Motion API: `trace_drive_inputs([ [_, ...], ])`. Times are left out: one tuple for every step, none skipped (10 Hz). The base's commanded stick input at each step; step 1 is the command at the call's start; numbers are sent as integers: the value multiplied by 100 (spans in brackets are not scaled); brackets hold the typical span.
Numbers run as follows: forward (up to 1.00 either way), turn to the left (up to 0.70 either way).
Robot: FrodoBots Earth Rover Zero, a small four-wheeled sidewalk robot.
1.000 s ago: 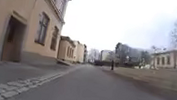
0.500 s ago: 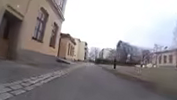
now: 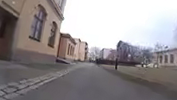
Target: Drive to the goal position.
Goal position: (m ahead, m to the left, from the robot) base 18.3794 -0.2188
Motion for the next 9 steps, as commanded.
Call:
trace_drive_inputs([
  [100, -30],
  [100, -40],
  [100, -40],
  [100, -14],
  [100, 0],
  [100, 0],
  [100, 0],
  [100, 0],
  [100, 0],
])
